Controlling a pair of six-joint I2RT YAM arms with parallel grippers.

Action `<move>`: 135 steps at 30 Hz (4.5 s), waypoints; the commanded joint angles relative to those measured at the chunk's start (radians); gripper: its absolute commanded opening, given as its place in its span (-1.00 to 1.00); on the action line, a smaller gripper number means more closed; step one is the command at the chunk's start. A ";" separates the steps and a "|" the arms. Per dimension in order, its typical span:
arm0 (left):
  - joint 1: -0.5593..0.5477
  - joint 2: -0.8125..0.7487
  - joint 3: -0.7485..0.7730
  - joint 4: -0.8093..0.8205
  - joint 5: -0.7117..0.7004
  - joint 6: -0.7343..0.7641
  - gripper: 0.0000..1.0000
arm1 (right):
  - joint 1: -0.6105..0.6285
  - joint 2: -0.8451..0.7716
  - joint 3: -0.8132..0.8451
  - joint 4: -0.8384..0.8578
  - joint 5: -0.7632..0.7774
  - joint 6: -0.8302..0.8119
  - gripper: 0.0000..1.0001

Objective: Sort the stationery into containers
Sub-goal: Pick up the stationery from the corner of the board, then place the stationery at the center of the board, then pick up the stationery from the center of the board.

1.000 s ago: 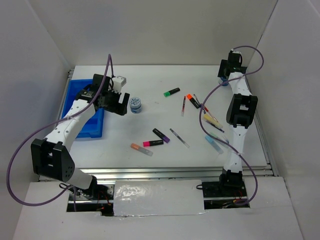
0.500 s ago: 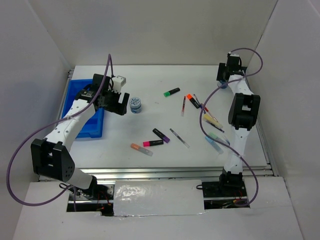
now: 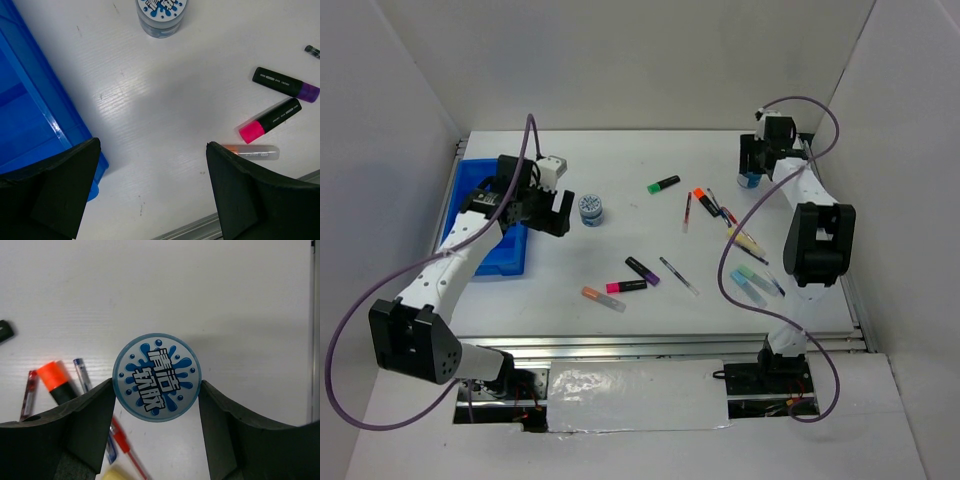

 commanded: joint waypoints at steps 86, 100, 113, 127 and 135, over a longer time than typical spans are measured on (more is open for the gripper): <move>-0.360 0.804 0.690 -0.098 0.082 0.080 0.99 | 0.069 -0.787 -0.627 -0.192 -0.480 0.094 0.92; -0.387 0.816 0.671 -0.090 0.033 0.080 0.77 | 0.060 -0.762 -0.627 -0.195 -0.504 0.122 0.90; -0.417 0.824 0.659 -0.070 -0.050 0.074 0.79 | 0.060 -0.752 -0.624 -0.198 -0.511 0.125 0.89; -0.412 0.807 0.692 -0.102 -0.027 0.059 -0.08 | 0.060 -0.750 -0.630 -0.192 -0.517 0.130 0.87; -0.262 0.591 0.792 -0.183 0.024 0.028 -0.37 | 0.060 -0.750 -0.621 -0.203 -0.527 0.128 0.85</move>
